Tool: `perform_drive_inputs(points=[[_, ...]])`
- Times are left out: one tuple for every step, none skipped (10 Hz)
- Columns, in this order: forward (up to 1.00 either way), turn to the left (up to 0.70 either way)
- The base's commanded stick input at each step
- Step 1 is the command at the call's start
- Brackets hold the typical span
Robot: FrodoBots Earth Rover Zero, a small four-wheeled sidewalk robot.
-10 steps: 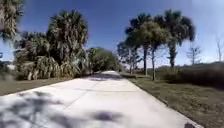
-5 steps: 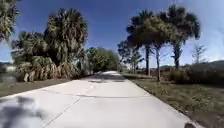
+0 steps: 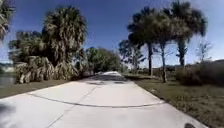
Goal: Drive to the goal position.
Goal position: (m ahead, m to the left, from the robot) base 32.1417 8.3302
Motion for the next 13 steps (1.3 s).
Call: perform_drive_inputs(points=[[1.00, 0.00], [1.00, 0.00], [1.00, -0.01], [1.00, -0.01], [1.00, -0.02], [1.00, -0.02], [1.00, -0.04], [1.00, -0.06], [1.00, -0.07], [1.00, -0.07], [1.00, -0.05], [1.00, -0.07], [1.00, -0.10]])
